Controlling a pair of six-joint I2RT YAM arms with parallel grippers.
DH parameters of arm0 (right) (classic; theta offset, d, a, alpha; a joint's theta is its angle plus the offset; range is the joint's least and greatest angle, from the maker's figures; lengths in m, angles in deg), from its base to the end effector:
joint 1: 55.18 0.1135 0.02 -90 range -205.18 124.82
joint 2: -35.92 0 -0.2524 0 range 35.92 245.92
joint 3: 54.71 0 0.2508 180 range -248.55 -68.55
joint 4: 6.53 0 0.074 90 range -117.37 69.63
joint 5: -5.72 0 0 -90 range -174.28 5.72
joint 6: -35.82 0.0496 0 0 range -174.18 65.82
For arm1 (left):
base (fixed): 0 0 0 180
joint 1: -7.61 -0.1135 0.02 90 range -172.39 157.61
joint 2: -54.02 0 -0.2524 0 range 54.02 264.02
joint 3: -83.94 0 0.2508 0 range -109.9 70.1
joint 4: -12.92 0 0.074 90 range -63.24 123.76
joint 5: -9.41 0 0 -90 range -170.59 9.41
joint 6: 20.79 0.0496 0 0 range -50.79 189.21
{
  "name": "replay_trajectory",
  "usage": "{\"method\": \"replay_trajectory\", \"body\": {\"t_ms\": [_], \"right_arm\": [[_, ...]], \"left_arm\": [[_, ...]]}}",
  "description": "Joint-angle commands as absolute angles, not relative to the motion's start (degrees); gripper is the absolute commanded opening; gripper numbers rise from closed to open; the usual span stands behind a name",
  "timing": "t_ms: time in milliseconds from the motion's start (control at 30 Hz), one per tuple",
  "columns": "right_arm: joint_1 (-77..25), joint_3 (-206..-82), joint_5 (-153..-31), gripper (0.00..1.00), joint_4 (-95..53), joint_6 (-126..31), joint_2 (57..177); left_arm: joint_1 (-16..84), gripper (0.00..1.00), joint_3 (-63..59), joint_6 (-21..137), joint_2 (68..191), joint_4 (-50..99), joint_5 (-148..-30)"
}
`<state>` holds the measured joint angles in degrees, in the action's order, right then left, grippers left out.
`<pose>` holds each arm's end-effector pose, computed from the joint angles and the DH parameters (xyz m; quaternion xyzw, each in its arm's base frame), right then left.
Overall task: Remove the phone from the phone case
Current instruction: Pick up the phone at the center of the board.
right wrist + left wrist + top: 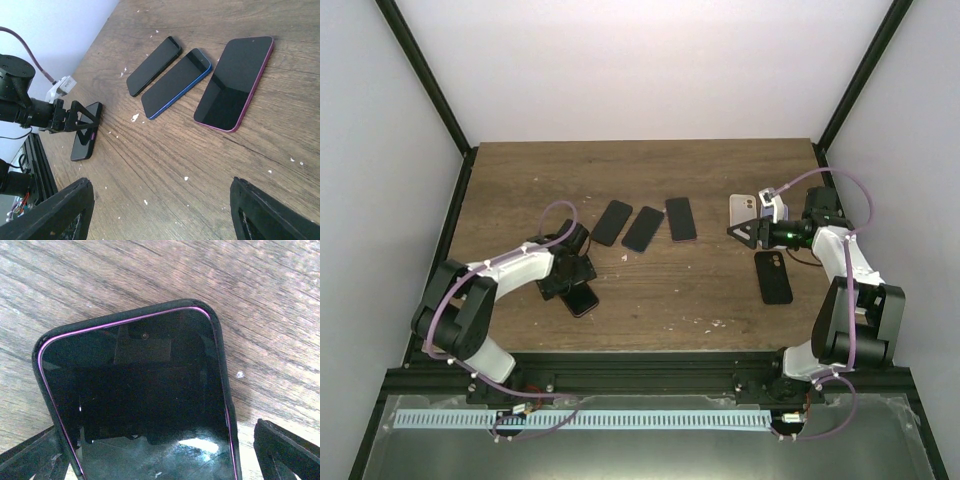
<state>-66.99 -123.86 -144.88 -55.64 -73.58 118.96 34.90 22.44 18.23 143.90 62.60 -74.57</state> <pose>0.2805 -0.0145 0.2162 -0.1731 0.8299 0.4183 0.3261 0.2385 -0.1172 0.1260 -0.2092 0.9709 -0.0250 0.1135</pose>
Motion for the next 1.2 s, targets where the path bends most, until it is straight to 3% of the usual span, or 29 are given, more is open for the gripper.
{"method": "replay_trajectory", "body": {"t_ms": [0, 167, 467, 633, 867, 1167], "right_arm": [[-66.85, -123.61, -147.24, 0.75, -54.91, -73.41, 118.33], [-66.86, -123.72, -148.13, 0.75, -55.46, -73.81, 118.45], [-66.82, -124.18, -148.00, 0.75, -56.23, -74.04, 119.39], [-66.82, -124.20, -147.74, 0.75, -56.41, -73.97, 119.72], [-66.86, -124.41, -147.20, 0.73, -56.21, -73.52, 119.12], [-66.86, -133.13, -146.29, 0.72, -63.06, -74.99, 117.86]], "left_arm": [[35.01, 1.00, 20.38, 22.65, 146.13, 62.14, -80.24], [35.21, 0.99, 16.37, 22.53, 148.55, 68.93, -80.33], [35.21, 0.85, 15.21, 21.71, 151.78, 71.76, -81.87], [35.23, 0.68, 13.79, 23.14, 152.86, 71.17, -83.68], [36.13, 0.51, 12.10, 23.63, 146.67, 70.99, -82.44], [42.56, 0.42, 5.60, 26.50, 137.29, 64.54, -75.94]]}}
